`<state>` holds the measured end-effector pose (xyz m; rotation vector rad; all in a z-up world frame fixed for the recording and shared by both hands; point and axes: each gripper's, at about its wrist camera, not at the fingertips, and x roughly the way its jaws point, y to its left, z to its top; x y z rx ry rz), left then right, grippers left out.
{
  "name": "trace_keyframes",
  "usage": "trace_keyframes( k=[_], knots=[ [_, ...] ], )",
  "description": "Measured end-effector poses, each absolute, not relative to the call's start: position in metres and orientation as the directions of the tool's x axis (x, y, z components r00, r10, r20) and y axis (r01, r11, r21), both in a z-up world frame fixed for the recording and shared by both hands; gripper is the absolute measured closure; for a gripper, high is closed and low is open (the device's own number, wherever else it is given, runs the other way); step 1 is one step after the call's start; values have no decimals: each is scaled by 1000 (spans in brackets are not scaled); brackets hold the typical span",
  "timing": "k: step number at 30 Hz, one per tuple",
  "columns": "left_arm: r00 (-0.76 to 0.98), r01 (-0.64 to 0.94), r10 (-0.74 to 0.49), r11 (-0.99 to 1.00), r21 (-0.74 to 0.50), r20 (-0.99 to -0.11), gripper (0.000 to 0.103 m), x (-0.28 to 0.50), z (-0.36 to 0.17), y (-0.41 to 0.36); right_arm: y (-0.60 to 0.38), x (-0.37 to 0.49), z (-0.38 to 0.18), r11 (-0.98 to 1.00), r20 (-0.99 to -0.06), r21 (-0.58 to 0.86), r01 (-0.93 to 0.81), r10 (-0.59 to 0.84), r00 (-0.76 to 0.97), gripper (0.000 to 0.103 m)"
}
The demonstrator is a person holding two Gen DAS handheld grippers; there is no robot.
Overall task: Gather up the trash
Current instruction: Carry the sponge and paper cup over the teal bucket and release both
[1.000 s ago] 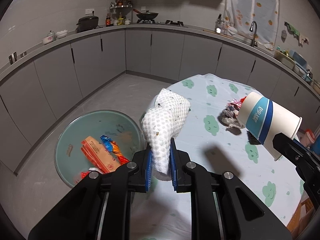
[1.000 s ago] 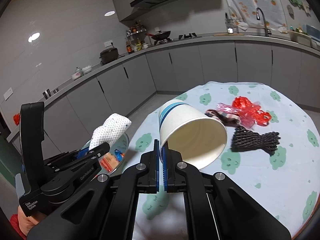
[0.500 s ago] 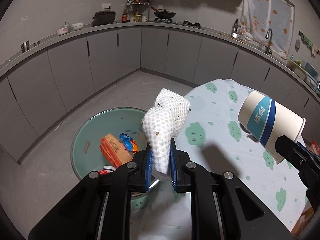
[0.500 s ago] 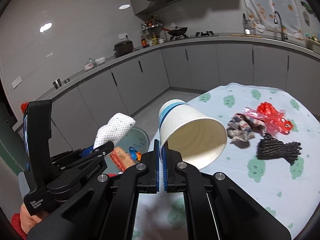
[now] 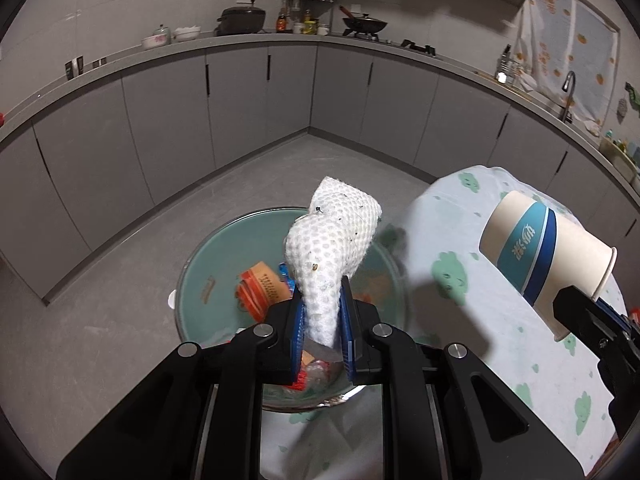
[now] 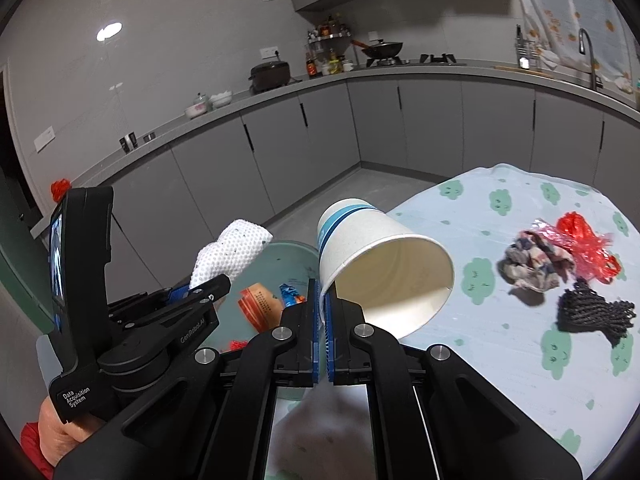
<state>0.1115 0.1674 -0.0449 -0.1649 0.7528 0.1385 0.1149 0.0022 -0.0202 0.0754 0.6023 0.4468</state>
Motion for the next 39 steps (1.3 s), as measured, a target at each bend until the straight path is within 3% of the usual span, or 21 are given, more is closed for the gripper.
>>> trace_keyframes(
  k=[39],
  knots=[
    [591, -306, 121, 948, -83, -797, 87, 159, -112, 235, 92, 179, -80, 865, -675, 221, -452, 470, 569, 99]
  ],
)
